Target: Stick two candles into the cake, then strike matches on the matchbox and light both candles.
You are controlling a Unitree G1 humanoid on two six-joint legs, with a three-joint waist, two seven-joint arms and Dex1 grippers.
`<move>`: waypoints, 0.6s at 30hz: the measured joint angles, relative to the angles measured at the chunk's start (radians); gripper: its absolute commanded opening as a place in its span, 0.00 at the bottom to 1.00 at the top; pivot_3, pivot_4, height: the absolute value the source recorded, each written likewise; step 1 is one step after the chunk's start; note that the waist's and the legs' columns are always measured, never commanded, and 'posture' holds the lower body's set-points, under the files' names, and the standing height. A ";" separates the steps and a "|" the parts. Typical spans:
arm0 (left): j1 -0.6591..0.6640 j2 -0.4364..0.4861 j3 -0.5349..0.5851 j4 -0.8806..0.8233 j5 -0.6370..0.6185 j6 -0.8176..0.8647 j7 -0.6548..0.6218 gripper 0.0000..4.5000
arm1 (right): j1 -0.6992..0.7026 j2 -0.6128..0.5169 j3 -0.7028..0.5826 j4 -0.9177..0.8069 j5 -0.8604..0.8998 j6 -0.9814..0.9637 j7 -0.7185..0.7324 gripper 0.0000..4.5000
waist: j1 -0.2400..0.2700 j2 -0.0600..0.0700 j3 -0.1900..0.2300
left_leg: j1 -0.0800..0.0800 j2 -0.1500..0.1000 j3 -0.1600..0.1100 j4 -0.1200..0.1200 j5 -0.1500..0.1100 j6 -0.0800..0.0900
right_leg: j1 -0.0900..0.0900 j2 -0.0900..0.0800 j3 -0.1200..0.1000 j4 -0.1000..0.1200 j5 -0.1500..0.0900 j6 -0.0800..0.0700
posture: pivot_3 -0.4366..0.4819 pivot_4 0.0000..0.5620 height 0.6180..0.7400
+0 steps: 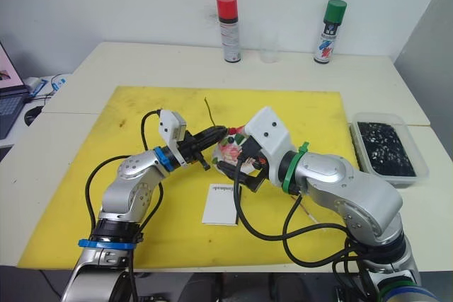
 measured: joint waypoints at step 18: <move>0.025 0.028 0.039 -0.063 -0.021 0.046 0.026 0.99 | 0.013 0.022 0.000 0.000 -0.012 -0.008 -0.016 1.00 | -0.001 0.000 0.000 | 0.000 0.000 0.000 0.000 0.000 0.000 | 0.000 0.000 0.000 0.000 0.000 0.000 | 0.48 0.27 1.00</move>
